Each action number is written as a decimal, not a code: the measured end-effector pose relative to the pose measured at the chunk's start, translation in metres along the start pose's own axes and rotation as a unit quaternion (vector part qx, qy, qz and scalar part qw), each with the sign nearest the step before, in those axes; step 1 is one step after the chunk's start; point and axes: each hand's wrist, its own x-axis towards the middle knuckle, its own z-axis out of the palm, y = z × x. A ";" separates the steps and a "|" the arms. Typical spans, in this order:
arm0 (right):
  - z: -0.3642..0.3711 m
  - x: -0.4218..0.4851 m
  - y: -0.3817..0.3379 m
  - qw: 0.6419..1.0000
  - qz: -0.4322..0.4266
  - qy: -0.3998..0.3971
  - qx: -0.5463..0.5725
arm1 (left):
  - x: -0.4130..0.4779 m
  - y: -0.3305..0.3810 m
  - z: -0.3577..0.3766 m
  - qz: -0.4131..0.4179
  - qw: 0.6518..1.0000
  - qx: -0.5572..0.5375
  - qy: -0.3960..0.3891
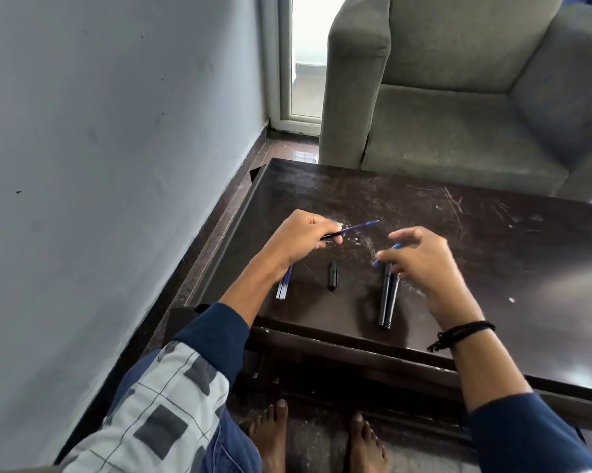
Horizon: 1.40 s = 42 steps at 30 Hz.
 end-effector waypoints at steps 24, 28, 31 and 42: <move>0.030 -0.008 0.011 0.993 -0.011 0.025 -0.118 | 0.002 -0.003 0.001 -0.008 0.999 0.009 -0.045; 0.028 -0.009 0.005 0.995 0.058 -0.035 0.078 | 0.004 -0.007 0.006 -0.006 0.999 0.016 -0.045; 0.029 -0.008 0.005 0.987 0.056 -0.034 0.150 | 0.003 -0.007 0.011 0.004 0.998 0.022 -0.065; 0.024 -0.010 -0.003 0.955 0.085 -0.040 0.283 | 0.001 -0.005 0.011 0.010 0.996 0.045 -0.074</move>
